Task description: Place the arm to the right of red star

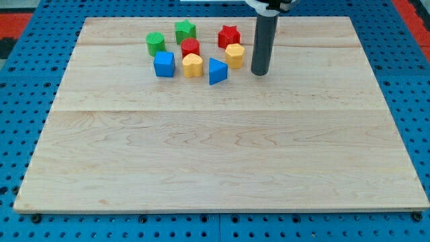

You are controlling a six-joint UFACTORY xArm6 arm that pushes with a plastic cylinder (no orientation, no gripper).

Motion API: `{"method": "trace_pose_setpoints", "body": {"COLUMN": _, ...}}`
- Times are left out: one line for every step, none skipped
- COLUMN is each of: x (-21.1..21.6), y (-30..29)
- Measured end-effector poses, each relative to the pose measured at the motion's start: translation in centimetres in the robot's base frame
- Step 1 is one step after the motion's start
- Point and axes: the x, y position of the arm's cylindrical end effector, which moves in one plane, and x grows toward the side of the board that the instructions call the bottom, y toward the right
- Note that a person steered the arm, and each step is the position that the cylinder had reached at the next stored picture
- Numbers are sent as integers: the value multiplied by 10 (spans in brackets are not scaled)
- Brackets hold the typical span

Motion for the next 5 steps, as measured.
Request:
{"method": "trace_pose_setpoints", "body": {"x": 19, "y": -5}}
{"method": "trace_pose_setpoints", "body": {"x": 31, "y": -41}}
{"method": "trace_pose_setpoints", "body": {"x": 26, "y": -28}}
{"method": "trace_pose_setpoints", "body": {"x": 12, "y": -19}}
{"method": "trace_pose_setpoints", "body": {"x": -6, "y": -9}}
